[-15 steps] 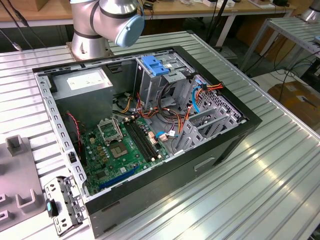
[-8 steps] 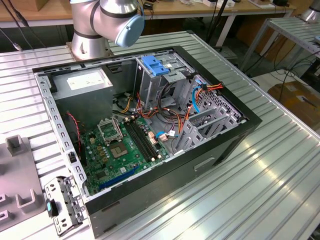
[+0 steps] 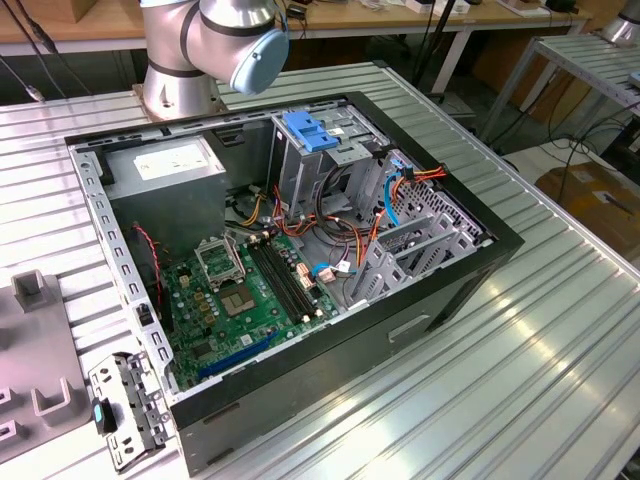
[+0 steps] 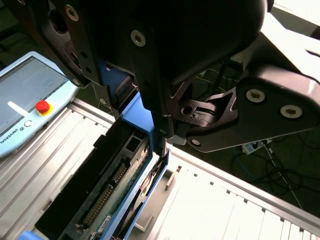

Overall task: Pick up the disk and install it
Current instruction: 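Pick up the disk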

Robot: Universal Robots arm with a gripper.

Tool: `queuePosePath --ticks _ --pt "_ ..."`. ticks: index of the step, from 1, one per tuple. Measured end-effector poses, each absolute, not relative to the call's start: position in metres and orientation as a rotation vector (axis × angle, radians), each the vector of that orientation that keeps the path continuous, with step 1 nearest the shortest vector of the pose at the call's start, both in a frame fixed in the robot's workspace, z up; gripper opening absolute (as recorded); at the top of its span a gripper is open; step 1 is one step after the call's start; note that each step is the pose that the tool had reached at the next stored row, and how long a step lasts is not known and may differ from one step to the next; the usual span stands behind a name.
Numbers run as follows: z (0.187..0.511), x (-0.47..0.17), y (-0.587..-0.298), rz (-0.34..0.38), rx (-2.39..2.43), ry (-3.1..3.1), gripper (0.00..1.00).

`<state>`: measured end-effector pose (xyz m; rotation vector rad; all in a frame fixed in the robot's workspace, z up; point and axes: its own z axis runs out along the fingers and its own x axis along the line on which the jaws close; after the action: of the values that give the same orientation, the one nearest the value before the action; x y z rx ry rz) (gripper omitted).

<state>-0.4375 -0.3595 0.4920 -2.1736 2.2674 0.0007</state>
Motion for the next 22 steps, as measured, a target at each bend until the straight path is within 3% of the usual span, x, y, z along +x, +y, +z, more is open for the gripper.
queuePosePath --ticks 22 --pt "0.5014 -0.4325 -0.3595 0.002 -2.174 2.268 0.37"
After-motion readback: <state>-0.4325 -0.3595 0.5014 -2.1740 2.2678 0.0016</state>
